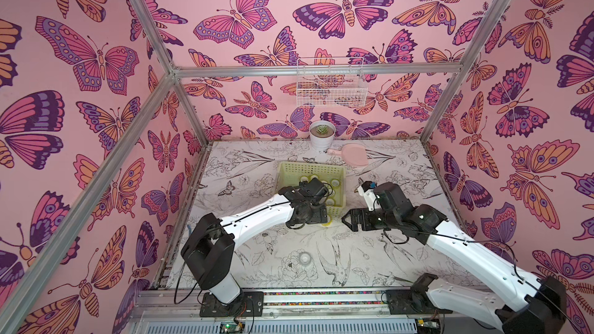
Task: Put the transparent tape into the storage box
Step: Pick up the tape at the center of the board.
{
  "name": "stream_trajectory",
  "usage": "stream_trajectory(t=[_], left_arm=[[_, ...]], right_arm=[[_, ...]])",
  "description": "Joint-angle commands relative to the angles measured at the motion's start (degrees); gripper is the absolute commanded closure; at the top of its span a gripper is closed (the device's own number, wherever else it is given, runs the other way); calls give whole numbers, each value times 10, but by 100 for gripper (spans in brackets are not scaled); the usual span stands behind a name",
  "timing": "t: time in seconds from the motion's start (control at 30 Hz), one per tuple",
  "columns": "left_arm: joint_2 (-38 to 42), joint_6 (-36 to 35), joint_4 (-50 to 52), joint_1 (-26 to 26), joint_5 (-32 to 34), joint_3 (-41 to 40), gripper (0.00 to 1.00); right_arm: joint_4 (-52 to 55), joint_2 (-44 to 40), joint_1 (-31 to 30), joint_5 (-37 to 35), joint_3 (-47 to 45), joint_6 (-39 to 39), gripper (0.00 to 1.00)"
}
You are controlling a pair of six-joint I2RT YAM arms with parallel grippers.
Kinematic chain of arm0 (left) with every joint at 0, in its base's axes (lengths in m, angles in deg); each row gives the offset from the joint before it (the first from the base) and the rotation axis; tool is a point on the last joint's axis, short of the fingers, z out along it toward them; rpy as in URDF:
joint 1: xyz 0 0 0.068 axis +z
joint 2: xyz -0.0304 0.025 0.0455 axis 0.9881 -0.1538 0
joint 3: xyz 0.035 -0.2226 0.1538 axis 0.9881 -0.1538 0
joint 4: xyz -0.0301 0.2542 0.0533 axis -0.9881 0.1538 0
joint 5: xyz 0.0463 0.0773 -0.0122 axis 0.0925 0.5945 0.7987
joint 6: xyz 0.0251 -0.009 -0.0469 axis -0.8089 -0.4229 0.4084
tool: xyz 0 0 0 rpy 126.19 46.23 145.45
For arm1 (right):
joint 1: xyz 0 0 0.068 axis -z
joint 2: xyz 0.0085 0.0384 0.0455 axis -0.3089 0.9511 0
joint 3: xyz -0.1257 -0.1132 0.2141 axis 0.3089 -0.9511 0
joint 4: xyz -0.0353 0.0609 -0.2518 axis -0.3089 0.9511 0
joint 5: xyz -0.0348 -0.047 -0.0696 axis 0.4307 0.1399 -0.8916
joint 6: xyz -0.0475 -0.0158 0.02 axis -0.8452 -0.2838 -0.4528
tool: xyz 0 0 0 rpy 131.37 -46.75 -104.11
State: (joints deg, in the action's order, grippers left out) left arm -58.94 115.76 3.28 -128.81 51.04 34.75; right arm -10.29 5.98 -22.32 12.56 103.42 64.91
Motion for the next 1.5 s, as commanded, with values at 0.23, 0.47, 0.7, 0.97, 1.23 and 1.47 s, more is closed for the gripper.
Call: stream_trajectory(t=[0.23,0.47,0.7,0.97,1.23,1.47], left_arm=[[-91,65,-104,-11,5,-4,20],[-131,65,-107,-12,11,10,35],[-151,64,-107,-13,15,22,38],[-149,62,-115,-13,23,24,39],[-182,50,-120,-14,25,28,40],[-218,34,-90,-25,29,32,45]], right_arm=[[50,-29,-6,-16,-4,0,1],[49,-28,-6,-17,-3,-6,1],[41,-21,-6,-16,-4,-11,1],[40,-13,-6,-14,1,-20,1],[41,-12,-6,-13,3,-20,1],[41,-15,-6,-20,1,-18,1]])
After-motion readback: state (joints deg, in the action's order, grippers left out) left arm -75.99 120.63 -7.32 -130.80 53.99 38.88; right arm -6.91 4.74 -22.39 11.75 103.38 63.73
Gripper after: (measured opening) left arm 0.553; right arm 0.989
